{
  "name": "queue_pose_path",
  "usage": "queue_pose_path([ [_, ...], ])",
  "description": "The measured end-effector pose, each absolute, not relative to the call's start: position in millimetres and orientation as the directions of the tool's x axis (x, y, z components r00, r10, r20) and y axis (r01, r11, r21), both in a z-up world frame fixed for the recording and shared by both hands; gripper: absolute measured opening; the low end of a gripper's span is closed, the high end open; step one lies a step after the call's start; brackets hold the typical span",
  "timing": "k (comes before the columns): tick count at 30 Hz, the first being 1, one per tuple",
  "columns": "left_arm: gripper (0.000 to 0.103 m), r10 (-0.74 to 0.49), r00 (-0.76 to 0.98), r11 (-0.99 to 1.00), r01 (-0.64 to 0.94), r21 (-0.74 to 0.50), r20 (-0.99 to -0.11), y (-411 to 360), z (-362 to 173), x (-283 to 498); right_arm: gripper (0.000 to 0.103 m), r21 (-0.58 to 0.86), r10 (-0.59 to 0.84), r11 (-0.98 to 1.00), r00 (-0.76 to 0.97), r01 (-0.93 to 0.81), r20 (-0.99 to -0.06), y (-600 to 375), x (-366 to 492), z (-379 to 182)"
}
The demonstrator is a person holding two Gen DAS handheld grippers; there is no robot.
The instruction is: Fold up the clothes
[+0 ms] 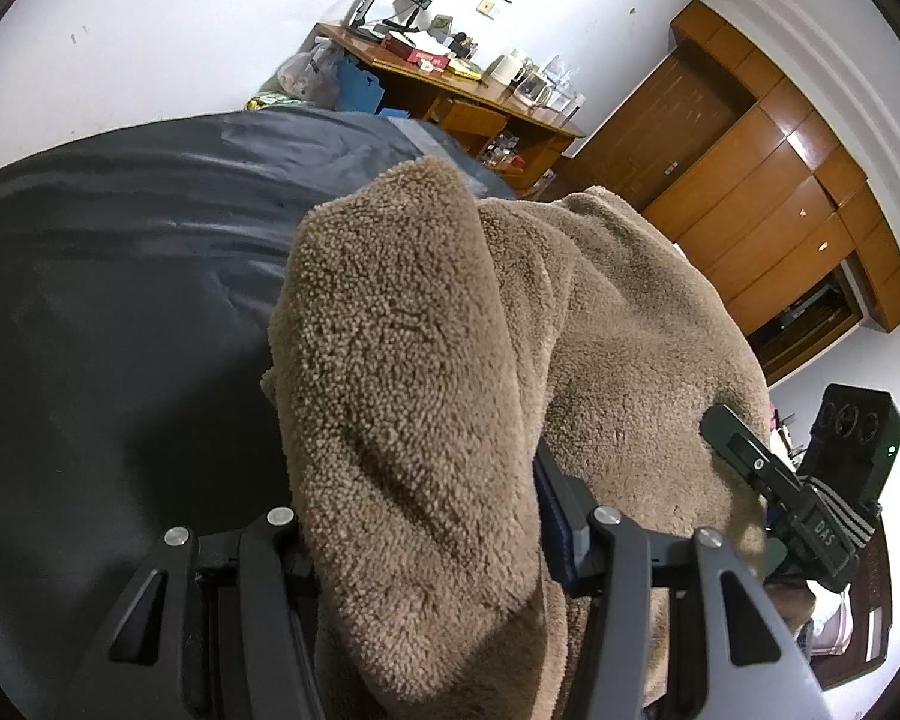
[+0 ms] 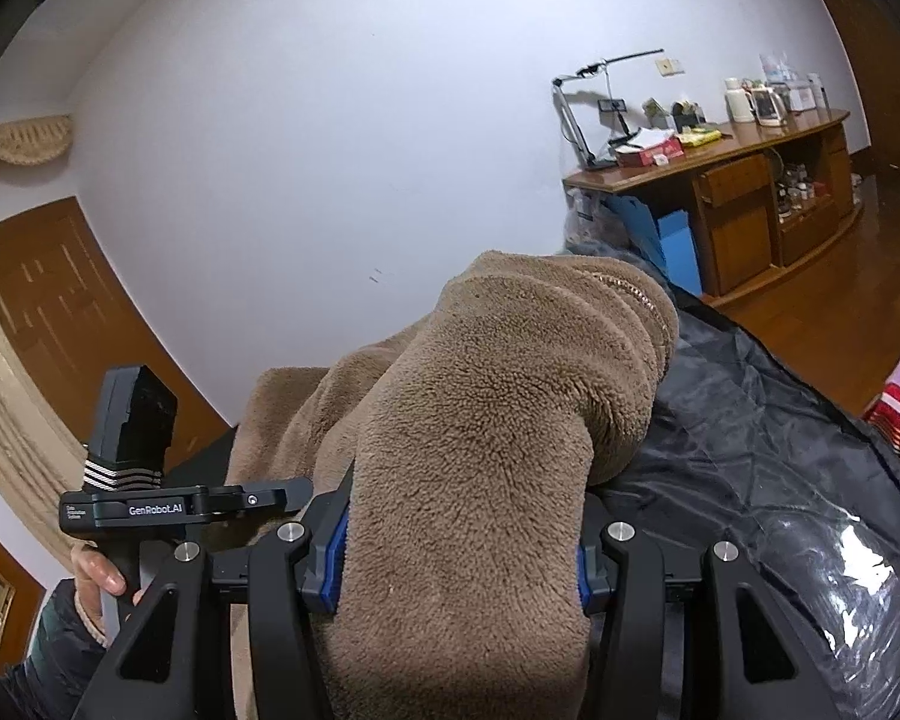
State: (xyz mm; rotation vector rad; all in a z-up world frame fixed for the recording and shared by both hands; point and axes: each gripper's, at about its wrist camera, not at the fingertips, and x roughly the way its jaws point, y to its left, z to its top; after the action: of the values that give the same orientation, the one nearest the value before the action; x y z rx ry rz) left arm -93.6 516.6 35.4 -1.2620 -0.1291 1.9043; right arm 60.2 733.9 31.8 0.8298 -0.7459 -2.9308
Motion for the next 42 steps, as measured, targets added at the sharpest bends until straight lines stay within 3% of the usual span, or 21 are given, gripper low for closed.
queue_pose_path([
  [5,0.079,0.620,-0.196,-0.713,-0.546,-0.440,-0.760,516.0,26.4,-84.1,0.058,0.423,-0.095,-0.888,-0.830,-0.179,-0.549,735.0,63.4,18.7],
  [11,0.098,0.509,-0.326,-0.780,-0.566,-0.267,-0.797,530.6,26.8,-71.1,0.081,0.359,-0.030,-0.903,-0.800,-0.235,-0.599,739.6,62.5,14.6],
  [16,0.100,0.502,-0.332,-0.801,-0.526,-0.285,-0.799,520.8,25.3,-75.7,0.084,0.232,0.066,-0.939,-0.796,-0.253,-0.602,728.4,82.5,25.4],
  [19,0.100,0.490,-0.371,-0.821,-0.499,-0.276,-0.788,500.6,38.4,-65.7,0.084,0.133,0.134,-0.961,-0.829,-0.242,-0.543,712.3,111.2,40.1],
  [25,0.100,0.411,-0.580,-0.843,-0.536,-0.051,-0.703,485.1,69.7,-15.4,0.084,-0.028,0.167,-0.984,-0.872,-0.174,-0.461,681.9,174.3,48.2],
  [32,0.101,0.463,-0.605,-0.761,-0.646,0.060,-0.648,496.5,76.0,37.3,0.084,-0.219,0.219,-0.969,-0.819,-0.117,-0.531,637.6,204.4,19.0],
  [36,0.101,0.423,-0.618,-0.762,-0.638,0.109,-0.662,512.2,65.9,33.6,0.084,-0.308,0.250,-0.948,-0.794,-0.084,-0.554,619.9,202.4,6.4],
  [40,0.101,0.397,-0.574,-0.767,-0.636,0.084,-0.716,515.2,46.7,27.5,0.084,-0.469,0.435,-0.865,-0.730,-0.177,-0.527,613.9,188.1,-2.5],
  [42,0.101,0.392,-0.562,-0.766,-0.637,0.080,-0.728,515.9,40.0,28.1,0.084,-0.483,0.486,-0.846,-0.700,-0.226,-0.523,621.9,185.8,-3.6],
])
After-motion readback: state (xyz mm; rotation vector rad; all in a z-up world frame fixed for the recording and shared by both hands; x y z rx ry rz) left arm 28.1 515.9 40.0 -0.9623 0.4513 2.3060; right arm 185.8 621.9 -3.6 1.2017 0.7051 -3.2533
